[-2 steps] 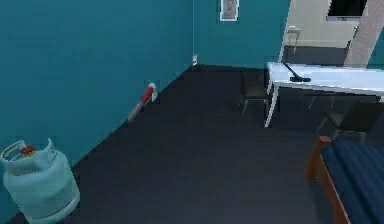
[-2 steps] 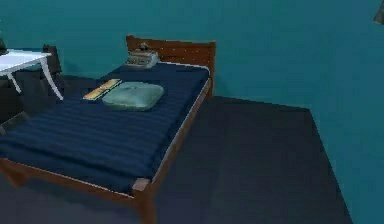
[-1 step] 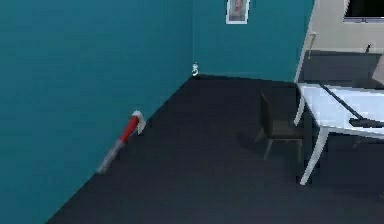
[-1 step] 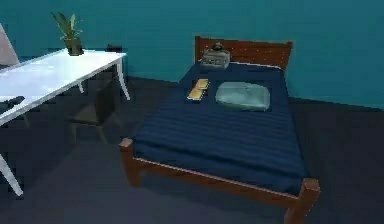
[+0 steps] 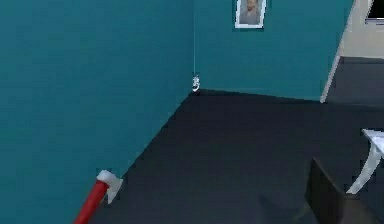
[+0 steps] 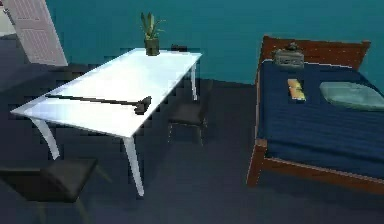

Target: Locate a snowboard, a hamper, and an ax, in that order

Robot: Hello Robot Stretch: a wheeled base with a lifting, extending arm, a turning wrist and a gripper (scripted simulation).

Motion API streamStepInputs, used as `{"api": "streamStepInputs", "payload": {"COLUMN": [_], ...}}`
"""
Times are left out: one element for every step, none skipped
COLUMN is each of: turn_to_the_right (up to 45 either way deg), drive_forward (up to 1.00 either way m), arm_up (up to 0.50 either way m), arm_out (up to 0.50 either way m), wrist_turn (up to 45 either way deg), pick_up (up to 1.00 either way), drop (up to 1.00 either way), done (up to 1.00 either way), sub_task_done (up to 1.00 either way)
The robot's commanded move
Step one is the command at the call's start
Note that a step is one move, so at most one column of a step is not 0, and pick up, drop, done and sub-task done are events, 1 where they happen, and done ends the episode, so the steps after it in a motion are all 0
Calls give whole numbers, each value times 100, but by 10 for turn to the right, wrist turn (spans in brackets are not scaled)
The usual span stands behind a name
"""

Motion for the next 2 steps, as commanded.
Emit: {"api": "streamStepInputs", "payload": {"turn_to_the_right": [0,-450], "drive_forward": [95,0], "arm_up": [0,0], "arm_out": [0,0], "wrist_turn": [0,0], "pick_up": [0,0], "drop": [0,0], "done": [0,0], "sub_task_done": [0,0]}}
